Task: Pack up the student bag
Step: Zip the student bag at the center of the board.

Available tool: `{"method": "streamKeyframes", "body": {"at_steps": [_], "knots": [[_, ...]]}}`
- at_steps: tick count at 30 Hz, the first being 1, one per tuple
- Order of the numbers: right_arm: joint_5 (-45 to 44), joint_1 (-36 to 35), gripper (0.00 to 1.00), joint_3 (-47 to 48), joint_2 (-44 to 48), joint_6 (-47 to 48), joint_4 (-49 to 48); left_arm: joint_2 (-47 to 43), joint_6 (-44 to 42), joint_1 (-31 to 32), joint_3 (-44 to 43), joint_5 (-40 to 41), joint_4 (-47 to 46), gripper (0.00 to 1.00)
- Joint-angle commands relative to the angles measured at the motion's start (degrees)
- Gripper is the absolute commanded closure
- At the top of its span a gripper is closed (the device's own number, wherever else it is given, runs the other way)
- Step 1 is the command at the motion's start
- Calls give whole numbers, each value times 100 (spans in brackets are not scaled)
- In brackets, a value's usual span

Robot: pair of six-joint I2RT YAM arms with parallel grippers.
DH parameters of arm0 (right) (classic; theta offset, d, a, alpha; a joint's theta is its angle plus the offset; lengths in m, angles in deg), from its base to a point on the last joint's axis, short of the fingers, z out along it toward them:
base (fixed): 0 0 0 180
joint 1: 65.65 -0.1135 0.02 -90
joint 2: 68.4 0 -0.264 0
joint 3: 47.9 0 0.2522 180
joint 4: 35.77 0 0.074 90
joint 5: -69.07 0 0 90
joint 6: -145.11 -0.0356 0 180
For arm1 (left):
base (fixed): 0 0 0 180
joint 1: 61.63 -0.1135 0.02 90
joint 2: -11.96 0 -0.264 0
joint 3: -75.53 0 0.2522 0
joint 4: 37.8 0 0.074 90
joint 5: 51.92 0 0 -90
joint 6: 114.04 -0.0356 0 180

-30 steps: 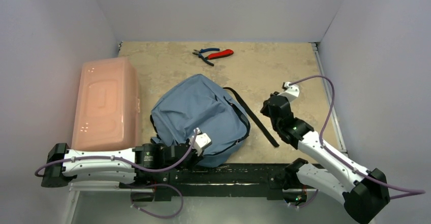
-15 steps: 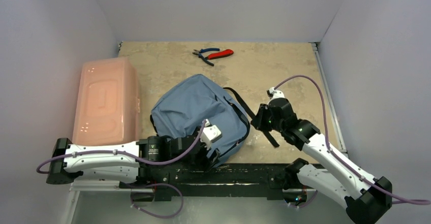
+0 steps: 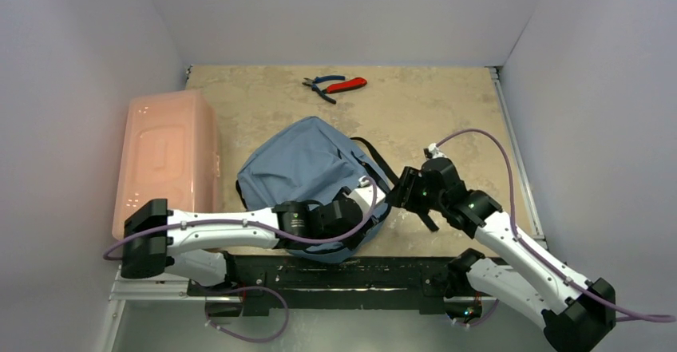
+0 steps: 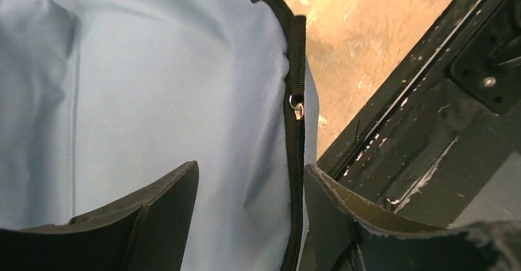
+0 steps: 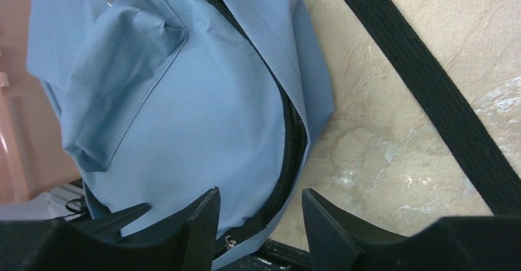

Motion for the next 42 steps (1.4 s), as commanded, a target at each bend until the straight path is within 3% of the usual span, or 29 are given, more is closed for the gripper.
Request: {"method": "streamKeyframes", "body": {"at_steps": [1,5,14,21,42], "knots": [[346,-19,47,-3,99,-125,-41,337,-98,-64,-211,-172,-355,40],[747,-29,52,-168,57,88,-220,423,1,-124,-119,-252,-485,49],[1394,-40,57,-607,204,-10,-1007,344,39,-198,-18,-379,-565,50],[1436,-39,78,-728,223,-82,-1219,311,64,-198,25,-443,-595,50],[1521,-69,69,-469,739,61,-629,283,137,-232,85,-505,-619,50]]}}
